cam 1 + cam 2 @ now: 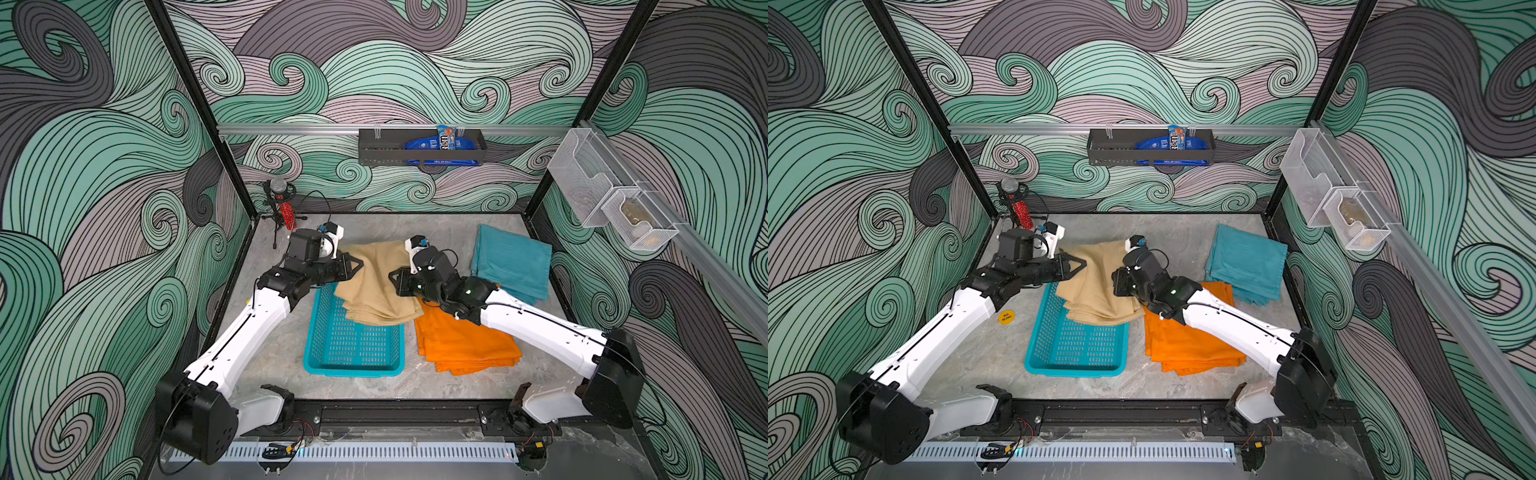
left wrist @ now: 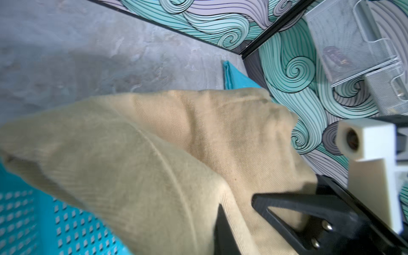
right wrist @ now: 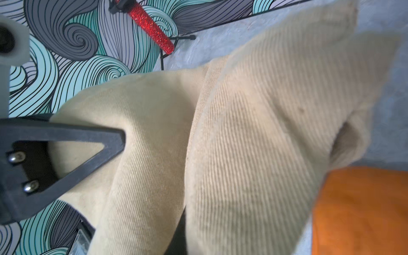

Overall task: Put the folded long pants in the basket
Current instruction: Place the long pant in the basket.

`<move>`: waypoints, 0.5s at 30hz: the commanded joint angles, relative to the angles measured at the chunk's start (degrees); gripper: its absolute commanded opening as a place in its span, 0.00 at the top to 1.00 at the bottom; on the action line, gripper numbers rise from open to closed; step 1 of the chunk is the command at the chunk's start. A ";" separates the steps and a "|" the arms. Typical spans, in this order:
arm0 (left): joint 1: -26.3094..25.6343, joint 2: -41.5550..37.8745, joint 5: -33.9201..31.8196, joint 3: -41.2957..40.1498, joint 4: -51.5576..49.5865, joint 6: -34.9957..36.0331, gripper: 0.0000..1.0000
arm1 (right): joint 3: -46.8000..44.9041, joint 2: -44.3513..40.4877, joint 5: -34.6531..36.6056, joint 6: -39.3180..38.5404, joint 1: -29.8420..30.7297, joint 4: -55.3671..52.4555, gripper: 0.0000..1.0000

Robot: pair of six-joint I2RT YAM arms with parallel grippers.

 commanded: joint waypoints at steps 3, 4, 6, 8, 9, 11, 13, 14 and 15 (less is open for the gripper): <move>2.81 -4.29 -6.82 -4.25 -1.25 4.82 1.00 | -2.28 -0.08 7.92 7.62 6.44 5.59 1.00; 2.96 -4.57 -7.38 -5.40 -1.29 5.06 1.00 | -3.51 -0.02 8.02 8.66 6.76 6.80 1.00; 3.27 -4.93 -9.22 -7.20 -1.34 5.65 1.00 | -5.97 0.32 7.96 10.38 6.95 9.74 1.00; 3.60 -5.21 -11.44 -8.84 -1.09 6.48 1.00 | -7.72 1.18 7.52 11.70 6.99 12.08 1.00; 3.70 -5.17 -12.17 -9.60 -0.82 6.92 1.00 | -8.10 1.71 7.49 11.95 7.08 12.68 1.00; 3.89 -4.68 -12.98 -10.86 -0.16 7.55 1.00 | -8.16 3.36 7.75 12.22 7.32 12.80 1.00; 3.98 -3.67 -13.20 -11.49 0.14 7.67 1.00 | -8.08 4.81 7.75 12.38 7.35 12.80 1.00; 3.99 -2.87 -13.07 -11.62 0.04 7.67 1.00 | -8.16 5.45 7.84 12.76 7.29 12.81 1.00; 3.98 -2.19 -13.01 -11.63 -0.18 7.82 1.00 | -8.24 5.97 7.73 13.01 7.32 13.06 1.00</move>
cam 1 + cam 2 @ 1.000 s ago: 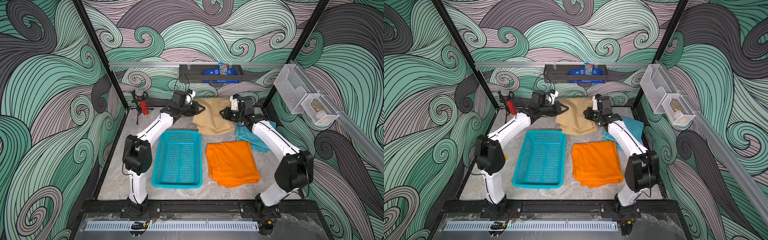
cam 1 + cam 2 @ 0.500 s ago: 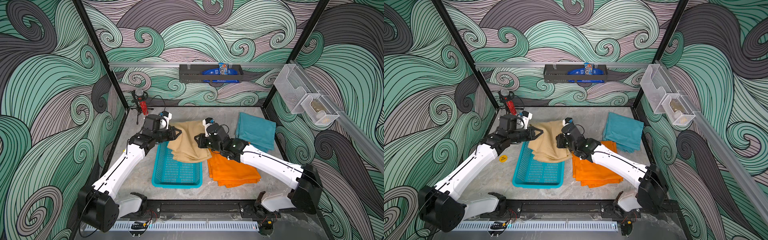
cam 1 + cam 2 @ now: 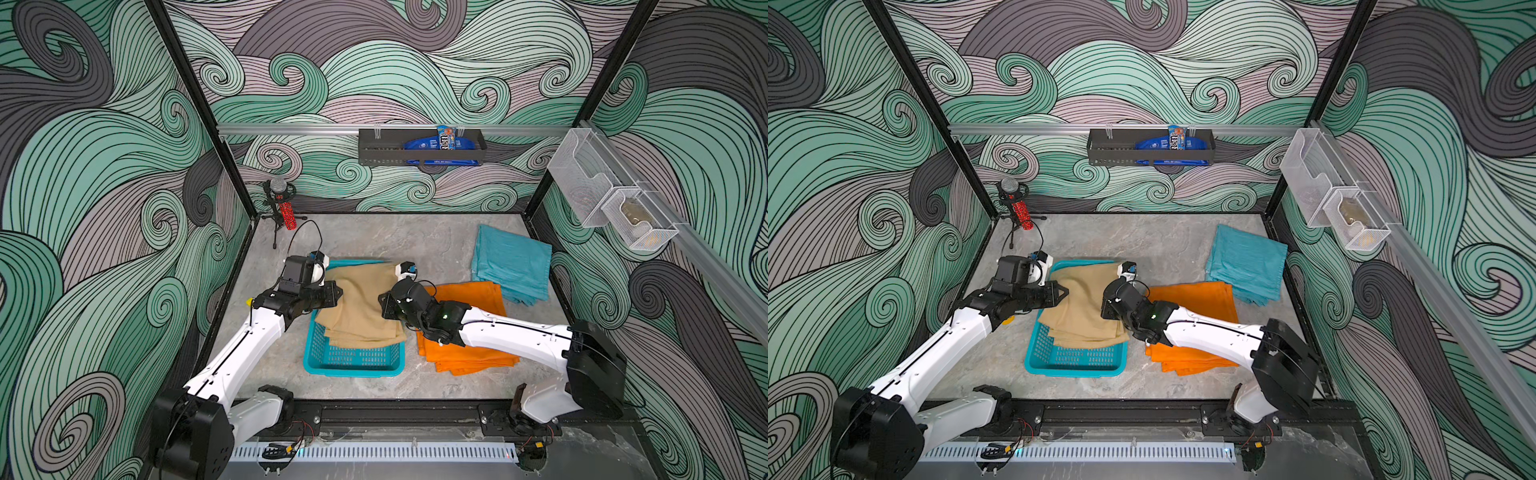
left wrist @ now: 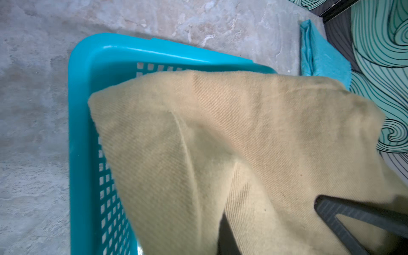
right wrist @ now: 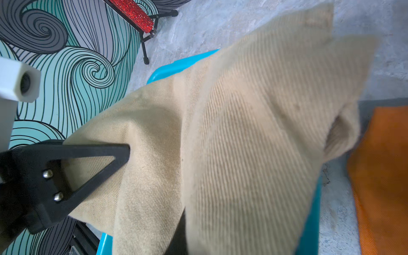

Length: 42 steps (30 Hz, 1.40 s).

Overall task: Put the folded long pants in the basket
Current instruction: Place the long pant in the basket.

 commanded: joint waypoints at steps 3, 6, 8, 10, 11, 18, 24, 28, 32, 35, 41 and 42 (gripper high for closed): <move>0.90 3.58 -4.32 1.05 2.17 1.78 1.00 | 0.38 2.44 -0.63 1.91 0.66 3.77 1.00; 0.99 5.58 -5.33 0.24 2.25 2.57 1.00 | 0.51 4.45 -0.81 2.25 0.70 3.95 0.99; 0.99 6.50 -5.50 -0.47 2.62 2.80 1.00 | 0.77 5.79 -0.81 2.14 0.56 4.01 0.94; 0.99 6.92 -5.64 -1.16 3.26 2.75 1.00 | 1.14 6.82 -0.86 1.70 0.58 4.01 0.84; 0.99 7.01 -5.58 -1.40 3.55 2.59 1.00 | 1.42 7.39 -1.06 1.16 0.55 4.01 0.78; 0.98 5.90 -5.25 -1.40 3.23 2.81 1.00 | 0.75 7.26 -2.26 0.33 -1.20 3.90 0.29; 0.99 6.21 -3.73 0.16 0.72 2.87 0.36 | -0.15 3.47 -1.46 -1.78 -2.65 3.86 0.16; 0.99 6.83 -3.56 1.72 -1.02 2.13 0.01 | 1.55 0.94 -0.38 -5.39 -3.05 1.77 0.15; 0.99 6.28 -5.13 4.41 -3.02 2.01 0.01 | 5.30 0.55 -0.71 -10.24 -3.78 -2.87 0.16; 0.99 4.94 -6.66 7.56 -4.49 2.20 0.01 | 5.74 -0.28 -3.20 -13.73 -5.72 -6.10 0.18; 1.08 0.28 -9.47 10.30 -1.02 0.37 0.01 | 4.83 -2.69 -7.64 -22.66 -9.20 -15.85 0.31; 1.08 -0.47 -9.89 10.28 -0.22 -0.48 0.01 | 4.37 -3.04 -7.48 -23.28 -9.22 -17.20 0.32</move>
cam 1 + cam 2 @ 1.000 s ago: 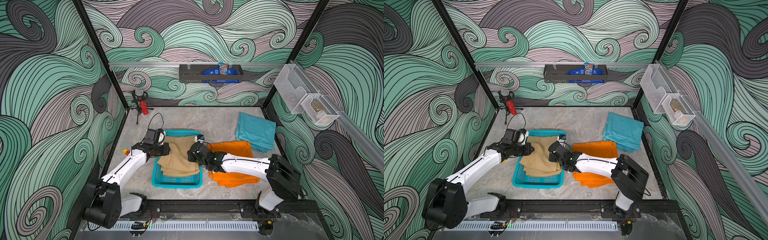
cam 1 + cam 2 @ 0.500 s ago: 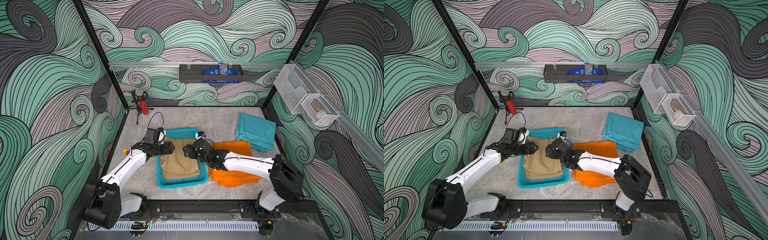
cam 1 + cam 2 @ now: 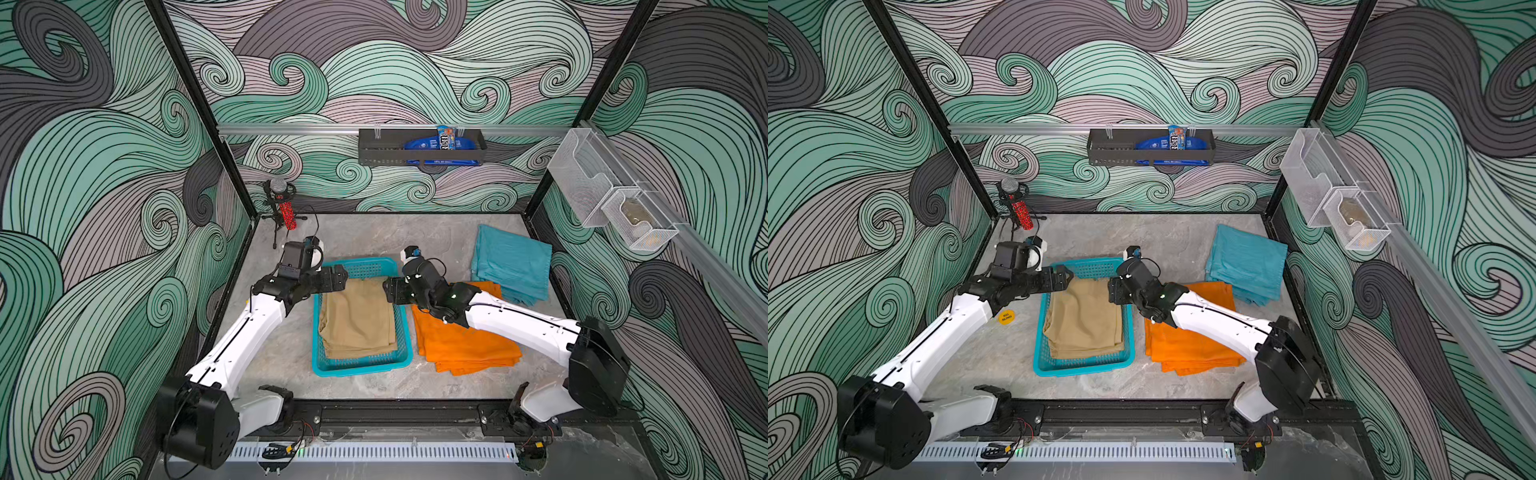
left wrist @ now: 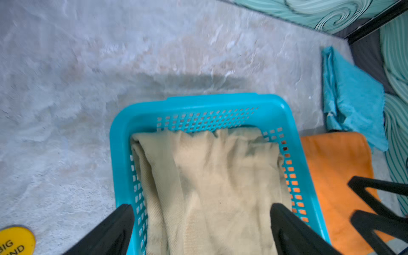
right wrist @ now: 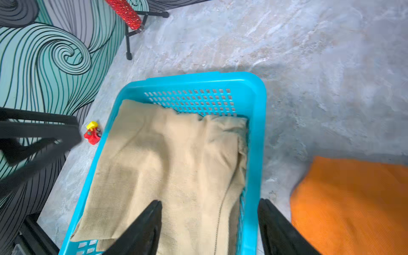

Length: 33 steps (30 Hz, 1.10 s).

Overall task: Put the folded long pants in the basket
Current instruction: Place the long pant in the basket, then move the basket to the center of the board.

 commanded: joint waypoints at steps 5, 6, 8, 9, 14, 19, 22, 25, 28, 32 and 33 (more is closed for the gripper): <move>0.60 -5.28 -1.41 0.38 5.49 -3.61 0.01 | -5.72 -3.93 -6.02 -6.08 -0.06 -8.38 0.34; 0.64 -5.64 -1.12 -0.07 6.04 -3.80 0.01 | -6.31 -3.76 -6.76 -5.70 0.11 -8.20 0.34; 0.64 -6.37 -0.72 -1.35 6.78 -4.22 0.02 | -7.12 -2.85 -6.98 -5.17 0.41 -8.15 0.35; 0.64 -6.78 -0.84 -1.89 6.92 -4.47 0.01 | -7.19 -2.34 -6.75 -5.04 0.56 -8.11 0.35; 0.68 -9.44 -2.73 -4.13 7.32 -4.95 0.02 | -5.43 0.62 -5.73 -4.68 0.95 -7.56 0.68; 0.73 -11.19 -3.90 -3.94 7.10 -4.56 0.02 | -2.26 3.97 -4.97 -4.35 0.70 -7.32 0.73; 0.74 -11.34 -4.13 -3.58 7.02 -4.53 0.02 | 0.81 6.91 -5.17 -4.57 0.04 -7.25 0.76; 0.73 -11.45 -4.14 -3.33 7.05 -4.45 0.01 | 4.86 10.27 -4.52 -5.01 -1.16 -7.31 0.84; 0.73 -11.62 -3.49 -3.48 7.32 -4.44 0.01 | 10.45 14.34 -4.08 -6.16 -3.59 -7.32 0.87; 0.73 -12.24 -1.98 -4.38 8.40 -5.18 0.01 | 18.66 19.96 -4.25 -7.72 -7.10 -7.26 0.89; 0.73 -12.39 -1.61 -4.76 8.77 -5.49 0.01 | 20.97 21.69 -4.26 -8.16 -7.81 -7.32 0.90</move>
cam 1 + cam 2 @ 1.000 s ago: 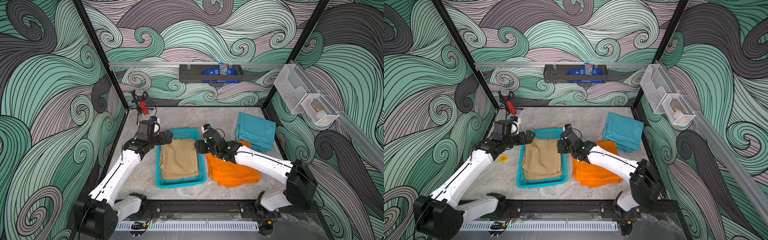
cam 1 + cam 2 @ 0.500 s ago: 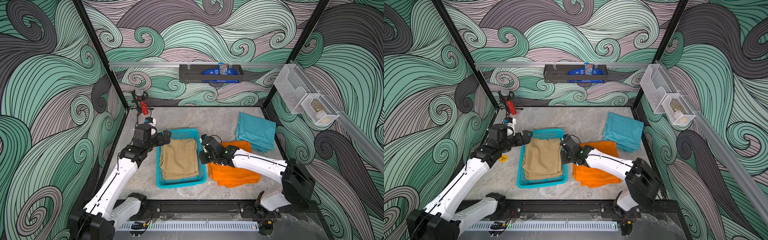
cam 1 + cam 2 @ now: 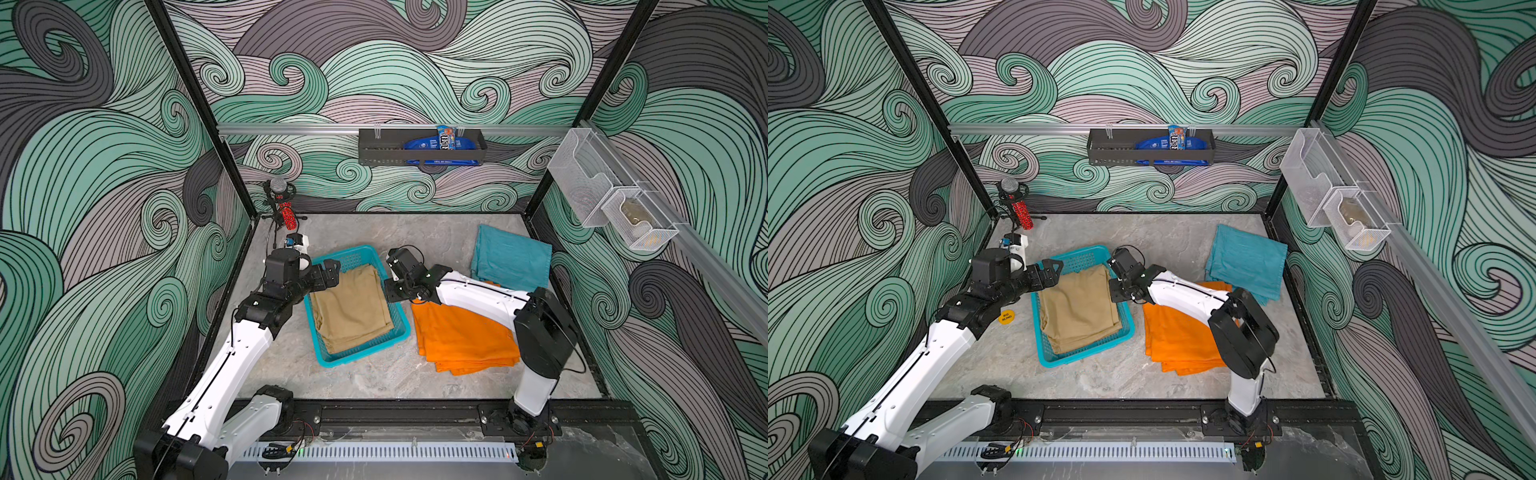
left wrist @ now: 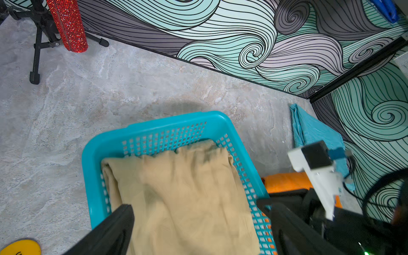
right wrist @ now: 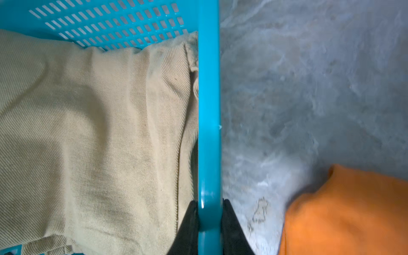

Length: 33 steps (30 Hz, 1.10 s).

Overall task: Put the folded long pants in the basket
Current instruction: Move the basket to the center of the board.

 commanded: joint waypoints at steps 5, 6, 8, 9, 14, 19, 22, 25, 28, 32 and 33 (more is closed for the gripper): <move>0.34 -1.05 2.33 -1.08 3.11 -1.71 0.01 | 15.72 10.53 1.83 -1.52 -5.97 1.78 0.95; 0.34 -0.89 2.48 -1.21 3.26 -1.65 0.01 | 18.14 12.38 1.74 -1.87 -6.55 1.82 0.95; 0.34 -0.42 2.57 -1.44 3.35 -1.70 0.02 | 22.38 15.74 0.88 -2.24 -7.47 1.70 0.94; 0.34 -0.14 2.65 -1.58 3.43 -1.73 0.02 | 24.49 17.30 0.30 -2.14 -7.96 1.67 0.94; 0.34 1.50 4.05 -1.76 4.64 -3.68 0.01 | 32.41 23.17 -1.85 -0.41 -9.63 1.69 0.87; 0.42 3.68 11.67 -0.25 8.16 -5.18 0.01 | 35.43 22.14 1.92 -2.82 -9.73 1.72 0.10; 0.04 4.52 15.52 0.68 9.70 -6.36 0.01 | 32.82 17.36 7.13 -3.81 -10.72 1.71 0.00; -1.75 4.26 15.85 1.14 8.90 -7.05 0.02 | 26.47 10.45 5.54 -5.00 -13.79 1.69 0.00; -5.19 1.48 15.69 -0.94 9.59 -9.15 0.01 | 15.76 1.15 4.64 -8.10 -17.42 1.74 0.00; -12.65 -2.66 14.68 -6.02 12.82 -13.57 0.01 | -2.34 -13.68 3.25 -8.26 -23.39 1.67 0.00; -14.38 -3.09 14.99 -7.46 13.99 -15.00 0.01 | -7.58 -17.62 2.04 -7.58 -25.40 1.72 0.01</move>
